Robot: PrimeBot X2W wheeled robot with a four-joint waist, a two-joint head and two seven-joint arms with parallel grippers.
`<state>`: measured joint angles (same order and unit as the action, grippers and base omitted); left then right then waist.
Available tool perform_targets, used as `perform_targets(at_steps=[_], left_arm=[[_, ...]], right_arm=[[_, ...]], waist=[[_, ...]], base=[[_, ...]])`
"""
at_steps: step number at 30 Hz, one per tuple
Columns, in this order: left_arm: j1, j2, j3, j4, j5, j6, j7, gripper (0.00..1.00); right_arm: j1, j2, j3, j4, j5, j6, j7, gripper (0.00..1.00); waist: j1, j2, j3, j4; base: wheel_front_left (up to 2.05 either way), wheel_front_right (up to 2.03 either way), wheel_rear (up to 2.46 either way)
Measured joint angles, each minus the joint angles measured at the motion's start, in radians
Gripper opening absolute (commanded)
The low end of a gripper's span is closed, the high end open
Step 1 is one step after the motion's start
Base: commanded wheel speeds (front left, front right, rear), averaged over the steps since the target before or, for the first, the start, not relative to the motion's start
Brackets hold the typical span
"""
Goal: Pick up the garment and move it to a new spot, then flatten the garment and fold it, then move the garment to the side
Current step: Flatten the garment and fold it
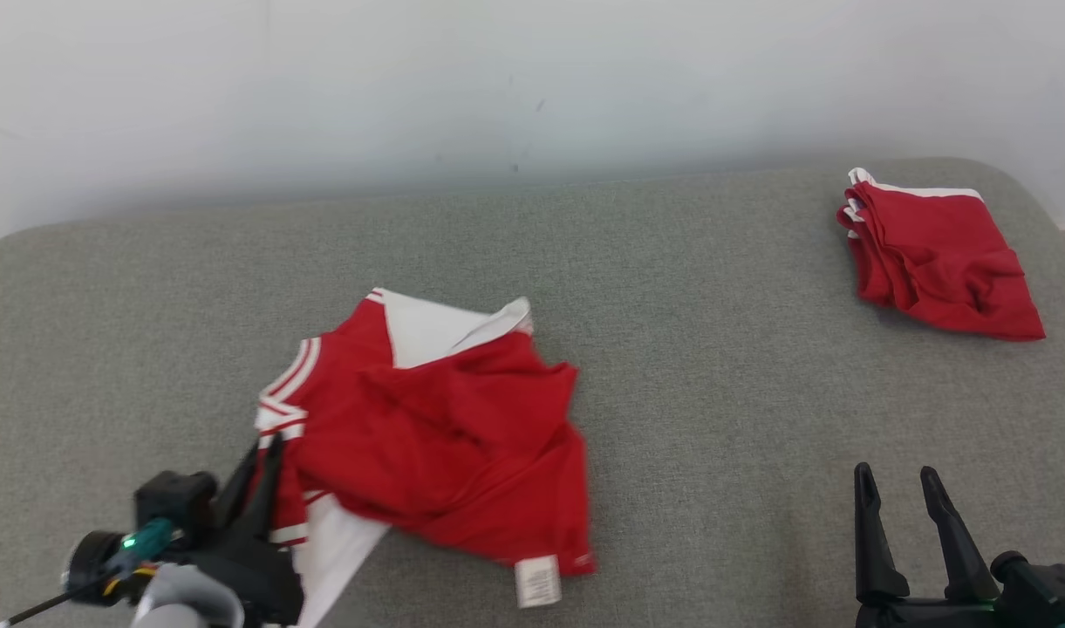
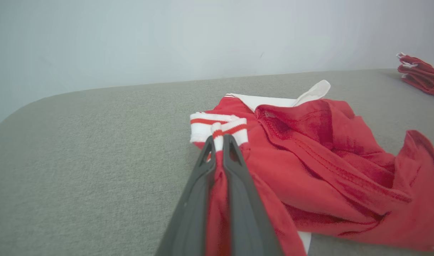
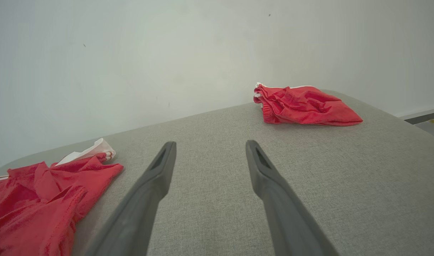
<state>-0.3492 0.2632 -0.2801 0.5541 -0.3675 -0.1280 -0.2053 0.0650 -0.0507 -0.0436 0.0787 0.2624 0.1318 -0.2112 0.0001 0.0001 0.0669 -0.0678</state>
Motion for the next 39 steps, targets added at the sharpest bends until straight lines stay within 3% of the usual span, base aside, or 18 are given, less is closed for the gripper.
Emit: perform_targets(at_steps=[2,4,5,13,23,29,36,39], left_arm=[[0.020,0.020,0.035,-0.002,-0.024,0.005,-0.011,0.00],[0.035,0.035,0.049,0.004,-0.035,0.011,-0.020,0.38],[0.043,0.037,0.058,0.008,-0.037,0.015,-0.026,1.00],[0.072,0.042,0.118,0.012,-0.039,0.047,-0.054,1.00],[0.233,-0.051,0.215,-0.305,0.058,0.076,-0.056,1.00],[0.325,-0.099,0.287,-0.418,0.113,0.066,-0.057,1.00],[0.366,-0.117,0.308,-0.431,0.155,0.038,-0.057,1.00],[0.367,-0.131,0.320,-0.430,0.166,0.025,-0.057,1.00]], right_arm=[[0.000,0.000,-0.005,0.003,-0.001,0.000,0.000,1.00],[-0.001,0.000,-0.009,0.011,-0.002,0.000,0.001,1.00],[-0.001,0.000,-0.011,0.015,-0.002,0.000,0.001,1.00],[0.005,-0.002,-0.021,0.030,-0.002,0.000,0.001,1.00],[0.017,-0.002,0.000,0.036,0.001,0.000,0.006,1.00],[0.024,-0.002,0.018,0.040,0.002,0.000,0.008,1.00],[0.025,-0.003,0.060,0.045,0.002,0.000,0.024,1.00],[-0.001,-0.012,0.144,0.057,0.002,0.000,0.048,1.00]], waist=[[-0.0001,0.0000,-0.001,0.003],[0.0000,0.0000,0.000,0.004],[0.0000,0.0000,0.000,0.004],[0.0000,0.0000,-0.007,0.009],[-0.0002,0.0000,-0.038,0.061],[-0.0002,0.0000,-0.052,0.097],[-0.0002,0.0000,-0.060,0.125],[-0.0002,-0.0001,-0.061,0.132]], base=[[0.00,0.00,0.00],[0.00,0.00,0.00],[0.00,0.00,0.00],[0.00,0.00,0.00],[0.00,0.00,0.00],[0.00,0.00,0.00],[0.00,0.00,0.00],[0.00,0.00,0.00]])
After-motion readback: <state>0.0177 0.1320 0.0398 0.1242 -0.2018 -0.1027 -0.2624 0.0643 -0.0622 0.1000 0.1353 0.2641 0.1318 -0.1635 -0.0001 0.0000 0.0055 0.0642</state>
